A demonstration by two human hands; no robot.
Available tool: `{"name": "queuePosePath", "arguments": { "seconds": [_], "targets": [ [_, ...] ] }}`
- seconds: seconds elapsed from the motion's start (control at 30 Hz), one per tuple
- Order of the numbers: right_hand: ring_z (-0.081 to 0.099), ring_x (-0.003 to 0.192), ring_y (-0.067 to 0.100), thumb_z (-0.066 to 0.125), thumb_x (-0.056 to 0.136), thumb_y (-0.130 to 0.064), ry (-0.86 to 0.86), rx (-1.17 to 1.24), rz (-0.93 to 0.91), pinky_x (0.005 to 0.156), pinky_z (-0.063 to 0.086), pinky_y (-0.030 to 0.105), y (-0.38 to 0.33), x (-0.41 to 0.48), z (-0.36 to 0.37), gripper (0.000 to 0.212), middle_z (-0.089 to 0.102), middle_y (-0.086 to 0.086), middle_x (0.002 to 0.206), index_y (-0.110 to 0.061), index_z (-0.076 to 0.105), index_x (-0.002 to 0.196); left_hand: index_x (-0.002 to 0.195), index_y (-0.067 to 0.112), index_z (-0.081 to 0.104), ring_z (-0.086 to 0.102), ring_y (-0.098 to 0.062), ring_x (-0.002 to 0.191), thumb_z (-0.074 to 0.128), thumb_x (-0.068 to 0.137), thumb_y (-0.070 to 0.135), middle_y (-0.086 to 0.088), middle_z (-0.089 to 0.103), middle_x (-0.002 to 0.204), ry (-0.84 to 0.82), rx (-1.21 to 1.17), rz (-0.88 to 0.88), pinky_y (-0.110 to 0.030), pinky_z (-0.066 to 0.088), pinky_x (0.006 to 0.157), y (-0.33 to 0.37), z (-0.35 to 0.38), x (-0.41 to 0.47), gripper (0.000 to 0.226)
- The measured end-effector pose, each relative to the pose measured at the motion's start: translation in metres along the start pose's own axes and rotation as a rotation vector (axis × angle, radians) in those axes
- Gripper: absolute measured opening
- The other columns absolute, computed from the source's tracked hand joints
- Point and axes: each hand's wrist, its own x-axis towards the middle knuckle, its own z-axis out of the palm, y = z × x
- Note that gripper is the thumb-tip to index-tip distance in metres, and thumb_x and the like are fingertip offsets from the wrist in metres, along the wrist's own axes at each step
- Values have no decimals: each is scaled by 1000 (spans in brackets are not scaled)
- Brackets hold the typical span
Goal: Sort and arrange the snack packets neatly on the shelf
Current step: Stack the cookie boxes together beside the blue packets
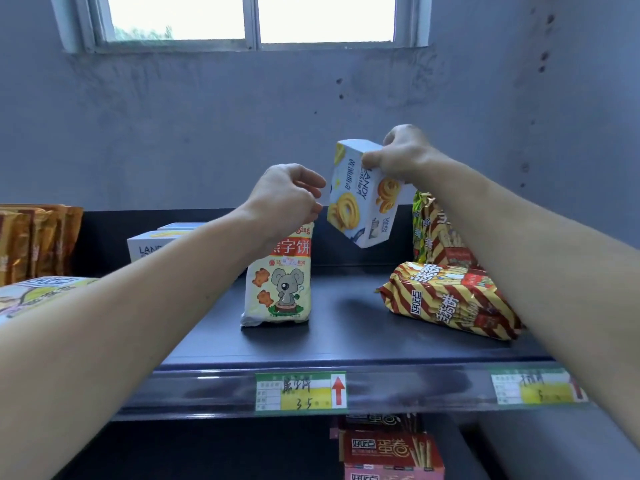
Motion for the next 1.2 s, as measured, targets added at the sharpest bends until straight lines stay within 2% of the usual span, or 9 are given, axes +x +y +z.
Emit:
{"name": "queuePosePath", "arguments": {
  "seconds": [0.17, 0.33, 0.43, 0.57, 0.73, 0.87, 0.97, 1.1, 1.2],
  "targets": [
    [61, 92, 22, 68, 77, -33, 145, 132, -53, 79, 54, 37, -10, -13, -26, 41, 59, 6, 107, -15, 48, 109, 106, 8, 60, 60, -14, 82, 54, 87, -7, -3, 59, 92, -63, -91, 8, -21, 56, 72, 9, 8, -5, 24],
    [60, 80, 15, 71, 77, -23, 219, 337, -83, 65, 51, 27, -18, -34, -48, 41, 56, 0, 96, -16, 49, 111, 112, 8, 57, 59, -16, 82, 57, 86, -4, -3, 56, 93, -103, -162, 27, -31, 56, 84, 11, 7, -8, 28],
    [63, 83, 21, 73, 73, -20, 238, 382, -95, 70, 52, 32, -29, -47, -58, 40, 57, 4, 100, -17, 52, 107, 115, 9, 55, 60, -17, 83, 58, 86, 0, -4, 56, 101, -113, -198, 53, -37, 54, 89, 11, -2, -10, 31],
    [67, 89, 26, 73, 58, -27, 271, 406, -98, 83, 55, 40, -48, -67, -61, 43, 61, 9, 104, -25, 54, 96, 120, 10, 53, 60, -19, 87, 59, 86, 3, -7, 55, 114, -123, -222, 88, -40, 54, 91, 11, -18, -15, 35],
    [62, 71, 12, 66, 83, -13, 258, 470, -116, 66, 53, 26, -70, -89, -56, 34, 60, 0, 91, -12, 48, 112, 126, 15, 48, 55, -20, 108, 63, 86, 12, -3, 49, 127, -150, -208, 140, -25, 47, 81, 5, -37, -23, 43],
    [61, 66, 9, 67, 83, -15, 215, 476, -87, 51, 48, 19, -87, -105, -45, 39, 59, 0, 92, -12, 46, 116, 127, 16, 47, 53, -16, 103, 65, 86, 13, -1, 50, 126, -201, -236, 157, -21, 40, 74, 1, -55, -29, 45],
    [65, 67, 11, 71, 68, -23, 166, 473, -50, 57, 52, 24, -97, -117, -35, 59, 62, 1, 93, -13, 45, 120, 129, 18, 45, 55, -16, 100, 66, 85, 15, 1, 51, 125, -265, -253, 152, -19, 42, 68, -6, -67, -35, 49],
    [68, 68, 11, 71, 72, -19, 81, 388, 12, 59, 53, 25, -104, -130, -23, 66, 63, 5, 96, -10, 42, 131, 138, 23, 34, 57, -19, 109, 70, 82, 14, 4, 45, 132, -317, -274, 163, -27, 43, 82, -13, -81, -41, 67],
    [70, 72, 14, 72, 71, -16, -4, 320, 56, 62, 54, 26, -110, -138, -13, 72, 64, 7, 101, -13, 39, 136, 139, 25, 33, 58, -20, 109, 72, 79, 12, 6, 40, 138, -363, -288, 172, -32, 49, 85, -20, -90, -45, 73]
  ]
}}
